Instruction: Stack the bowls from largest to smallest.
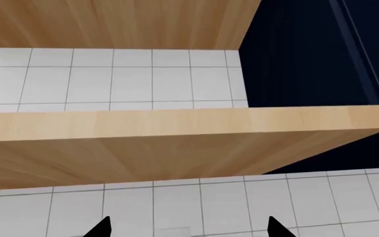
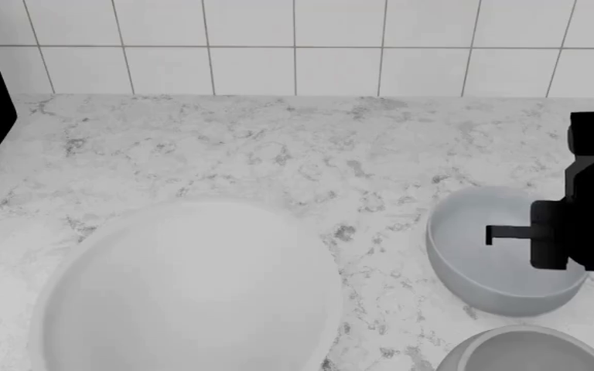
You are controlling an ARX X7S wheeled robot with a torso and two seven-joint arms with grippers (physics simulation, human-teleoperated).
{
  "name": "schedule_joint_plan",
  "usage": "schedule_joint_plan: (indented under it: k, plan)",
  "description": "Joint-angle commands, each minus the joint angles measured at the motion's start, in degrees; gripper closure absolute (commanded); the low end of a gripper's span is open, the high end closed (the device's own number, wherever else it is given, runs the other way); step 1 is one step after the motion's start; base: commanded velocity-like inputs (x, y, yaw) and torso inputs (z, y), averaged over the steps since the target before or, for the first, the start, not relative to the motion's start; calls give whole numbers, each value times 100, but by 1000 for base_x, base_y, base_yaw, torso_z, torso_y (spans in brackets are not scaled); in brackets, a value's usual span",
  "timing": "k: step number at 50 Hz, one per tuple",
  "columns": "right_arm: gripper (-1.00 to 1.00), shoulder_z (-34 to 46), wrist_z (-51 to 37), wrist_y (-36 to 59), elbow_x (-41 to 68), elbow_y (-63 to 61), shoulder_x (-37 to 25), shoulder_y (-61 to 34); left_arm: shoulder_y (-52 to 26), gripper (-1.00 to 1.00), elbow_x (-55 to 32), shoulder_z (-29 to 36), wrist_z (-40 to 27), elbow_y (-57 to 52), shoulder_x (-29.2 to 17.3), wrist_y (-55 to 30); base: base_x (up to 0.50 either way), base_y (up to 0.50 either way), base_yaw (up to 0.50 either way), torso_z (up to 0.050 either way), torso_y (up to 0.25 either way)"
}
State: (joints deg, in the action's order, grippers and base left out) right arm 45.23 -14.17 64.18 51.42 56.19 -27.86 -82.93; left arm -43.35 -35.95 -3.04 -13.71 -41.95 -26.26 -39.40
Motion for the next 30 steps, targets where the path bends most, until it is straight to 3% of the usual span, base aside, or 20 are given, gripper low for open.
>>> schedule_joint_plan:
  k: [1, 30]
  plan:
    - [100, 65, 105, -64, -83, 47, 51, 3, 19, -100, 26, 34, -15, 37, -9, 34, 0, 0, 0, 0, 0]
    - [100, 29, 79, 167, -63, -136, 74, -508, -114, -100, -90, 60, -85, -1, -45, -28, 0, 0, 0, 0, 0]
